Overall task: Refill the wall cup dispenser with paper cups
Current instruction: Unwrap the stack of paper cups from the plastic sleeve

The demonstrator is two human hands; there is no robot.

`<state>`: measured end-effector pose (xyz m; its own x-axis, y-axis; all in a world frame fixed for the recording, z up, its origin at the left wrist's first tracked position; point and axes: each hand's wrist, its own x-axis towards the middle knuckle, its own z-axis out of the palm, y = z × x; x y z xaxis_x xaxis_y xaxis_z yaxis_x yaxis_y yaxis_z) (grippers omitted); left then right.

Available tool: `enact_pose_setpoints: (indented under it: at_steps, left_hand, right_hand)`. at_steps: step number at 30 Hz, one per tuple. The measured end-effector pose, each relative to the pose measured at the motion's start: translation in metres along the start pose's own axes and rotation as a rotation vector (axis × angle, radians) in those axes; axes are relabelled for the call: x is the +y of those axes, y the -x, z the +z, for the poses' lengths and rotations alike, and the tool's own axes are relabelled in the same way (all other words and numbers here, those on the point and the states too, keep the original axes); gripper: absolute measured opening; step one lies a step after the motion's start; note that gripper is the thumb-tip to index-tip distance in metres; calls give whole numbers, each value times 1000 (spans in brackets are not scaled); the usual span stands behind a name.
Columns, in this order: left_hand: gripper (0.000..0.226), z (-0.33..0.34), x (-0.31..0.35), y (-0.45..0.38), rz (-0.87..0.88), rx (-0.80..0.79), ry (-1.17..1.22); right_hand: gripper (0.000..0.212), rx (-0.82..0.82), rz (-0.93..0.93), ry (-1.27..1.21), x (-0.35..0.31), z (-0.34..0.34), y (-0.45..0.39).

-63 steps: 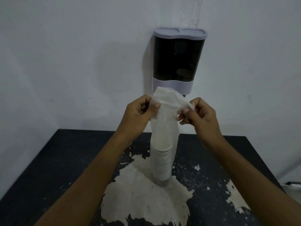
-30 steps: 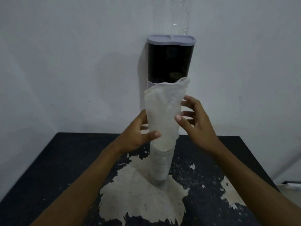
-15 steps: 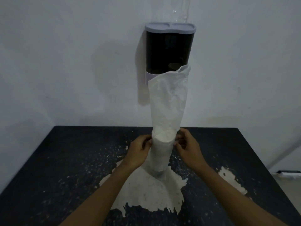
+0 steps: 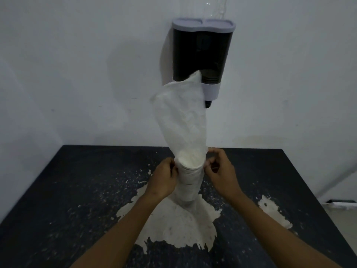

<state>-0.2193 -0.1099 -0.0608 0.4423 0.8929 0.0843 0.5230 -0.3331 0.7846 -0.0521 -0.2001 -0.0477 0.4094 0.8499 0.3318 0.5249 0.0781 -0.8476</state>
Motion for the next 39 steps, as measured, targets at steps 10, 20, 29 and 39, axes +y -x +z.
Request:
enact_pose_setpoints:
  at_steps: [10,20,29,39]
  left_hand:
    - [11,3,-13,5,-24,-10,-32]
    - [11,12,-24,7,-59,-40,-40]
    - [11,15,-30,1,-105,-72,-61]
    - [11,19,-31,-1,-46,-89,-52]
  right_hand:
    - [28,-87,66,27,12,6,13]
    - [28,-106,84,0,14,13,11]
    - [33,-81,96,-27,16,13,5]
    - [27,-85,163,-47,32,14,6]
